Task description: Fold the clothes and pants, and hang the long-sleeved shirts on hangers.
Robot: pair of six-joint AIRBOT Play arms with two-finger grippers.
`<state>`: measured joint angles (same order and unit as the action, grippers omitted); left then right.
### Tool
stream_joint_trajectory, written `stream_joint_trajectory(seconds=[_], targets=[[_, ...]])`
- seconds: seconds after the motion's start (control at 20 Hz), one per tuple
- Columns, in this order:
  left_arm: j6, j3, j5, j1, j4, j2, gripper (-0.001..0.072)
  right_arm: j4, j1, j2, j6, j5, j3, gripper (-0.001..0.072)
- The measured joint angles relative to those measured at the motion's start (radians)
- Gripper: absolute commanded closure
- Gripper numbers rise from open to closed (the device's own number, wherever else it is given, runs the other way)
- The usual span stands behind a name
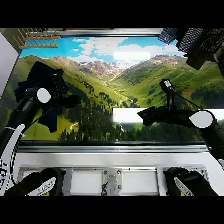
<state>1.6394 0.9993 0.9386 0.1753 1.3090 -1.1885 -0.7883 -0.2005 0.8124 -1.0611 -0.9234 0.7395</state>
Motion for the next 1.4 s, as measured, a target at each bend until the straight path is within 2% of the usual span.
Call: stream_joint_trajectory(seconds=[0.65,0.7,0.75,0.8,1.05,1.4], targets=[[0.000,0.000,0.000,0.000,0.000,0.000,0.0696,0.000,0.000,0.000,0.000,0.000,0.000,0.0698],[-0.002,0.000,-0.001,0.000,0.000,0.000,0.0516,0.000,0.000,0.000,0.000,0.000,0.000,0.0698],[-0.009,0.000,-0.010,-0.002,0.004,0.000,0.0057,0.000,0.000,0.000,0.000,0.000,0.000,0.0698],[-0.020,0.004,-0.023,-0.008,0.017,0.000,-0.0013,0.000,0.000,0.000,0.000,0.000,0.000,0.0698],[-0.044,0.124,-0.118,-0.127,0.145,-0.054,-0.0013,0.000,0.000,0.000,0.000,0.000,0.000,0.0698],[-0.048,0.393,-0.126,-0.306,0.208,-0.333,-0.0013,0.000,0.000,0.000,0.000,0.000,0.000,0.0698]])
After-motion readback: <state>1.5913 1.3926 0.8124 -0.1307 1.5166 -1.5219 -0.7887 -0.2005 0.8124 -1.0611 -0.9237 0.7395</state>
